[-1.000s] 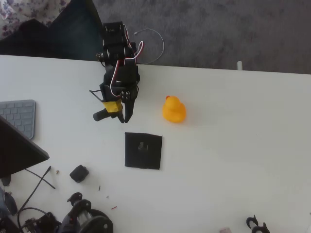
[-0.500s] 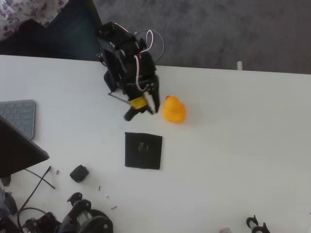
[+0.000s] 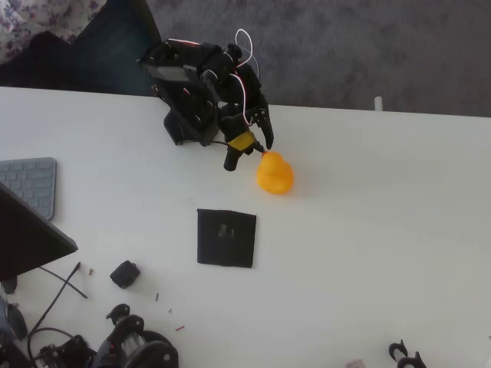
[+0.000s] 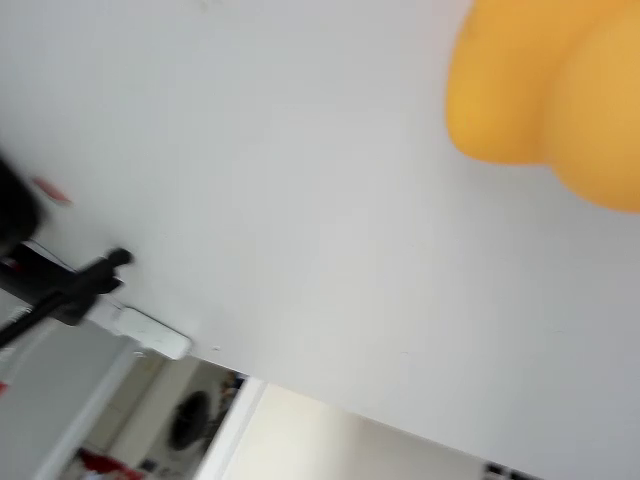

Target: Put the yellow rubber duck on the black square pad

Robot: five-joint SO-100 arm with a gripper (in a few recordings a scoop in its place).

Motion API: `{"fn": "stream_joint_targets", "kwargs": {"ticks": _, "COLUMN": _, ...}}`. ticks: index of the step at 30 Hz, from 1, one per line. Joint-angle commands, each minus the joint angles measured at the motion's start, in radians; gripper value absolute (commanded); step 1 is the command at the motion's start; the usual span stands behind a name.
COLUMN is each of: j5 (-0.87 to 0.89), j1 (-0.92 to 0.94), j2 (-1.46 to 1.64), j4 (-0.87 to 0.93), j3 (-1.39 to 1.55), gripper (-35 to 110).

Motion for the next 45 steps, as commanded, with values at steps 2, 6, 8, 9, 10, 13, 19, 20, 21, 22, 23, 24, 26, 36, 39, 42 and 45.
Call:
{"fn": "stream_joint_targets", "kwargs": {"ticks": 2, "j5": -0.009, "j1": -0.110, "j2": 0.020, "j4": 0.031, "j3": -0.014, "gripper": 2}}
{"fn": "stream_joint_targets", "kwargs": {"ticks": 6, "j5": -0.009, "j1": -0.189, "j2": 0.018, "j4": 0.031, "j3": -0.014, "gripper": 2}}
{"fn": "stream_joint_targets", "kwargs": {"ticks": 8, "j5": -0.009, "j1": -0.202, "j2": 0.018, "j4": 0.031, "j3": -0.015, "gripper": 2}}
{"fn": "stream_joint_targets", "kwargs": {"ticks": 9, "j5": -0.009, "j1": -0.204, "j2": 0.020, "j4": 0.031, "j3": -0.015, "gripper": 2}}
{"fn": "stream_joint_targets", "kwargs": {"ticks": 10, "j5": -0.014, "j1": -0.204, "j2": 0.020, "j4": 0.031, "j3": -0.015, "gripper": 2}}
{"fn": "stream_joint_targets", "kwargs": {"ticks": 13, "j5": -0.021, "j1": -0.204, "j2": 0.009, "j4": 0.029, "j3": -0.014, "gripper": 2}}
{"fn": "stream_joint_targets", "kwargs": {"ticks": 19, "j5": -0.023, "j1": -0.206, "j2": 0.003, "j4": 0.023, "j3": -0.008, "gripper": 2}}
{"fn": "stream_joint_targets", "kwargs": {"ticks": 20, "j5": -0.023, "j1": -0.206, "j2": -0.002, "j4": 0.020, "j3": -0.005, "gripper": 2}}
{"fn": "stream_joint_targets", "kwargs": {"ticks": 21, "j5": -0.023, "j1": -0.206, "j2": -0.015, "j4": 0.015, "j3": 0.005, "gripper": 2}}
{"fn": "stream_joint_targets", "kwargs": {"ticks": 22, "j5": -0.023, "j1": -0.204, "j2": -0.037, "j4": 0.014, "j3": 0.020, "gripper": 2}}
{"fn": "stream_joint_targets", "kwargs": {"ticks": 23, "j5": -0.023, "j1": -0.204, "j2": -0.066, "j4": 0.014, "j3": 0.038, "gripper": 2}}
{"fn": "stream_joint_targets", "kwargs": {"ticks": 24, "j5": -0.023, "j1": -0.204, "j2": -0.097, "j4": 0.012, "j3": 0.055, "gripper": 2}}
{"fn": "stream_joint_targets", "kwargs": {"ticks": 26, "j5": -0.023, "j1": -0.204, "j2": -0.153, "j4": 0.000, "j3": 0.075, "gripper": 2}}
{"fn": "stream_joint_targets", "kwargs": {"ticks": 36, "j5": -0.037, "j1": -0.161, "j2": -0.193, "j4": -0.167, "j3": 0.083, "gripper": 7}}
{"fn": "stream_joint_targets", "kwargs": {"ticks": 39, "j5": -0.103, "j1": -0.077, "j2": -0.215, "j4": -0.172, "j3": 0.083, "gripper": 17}}
{"fn": "stream_joint_targets", "kwargs": {"ticks": 42, "j5": -0.160, "j1": 0.057, "j2": -0.215, "j4": -0.175, "j3": 0.083, "gripper": 30}}
{"fn": "stream_joint_targets", "kwargs": {"ticks": 45, "j5": -0.198, "j1": 0.161, "j2": -0.216, "j4": -0.167, "j3": 0.083, "gripper": 36}}
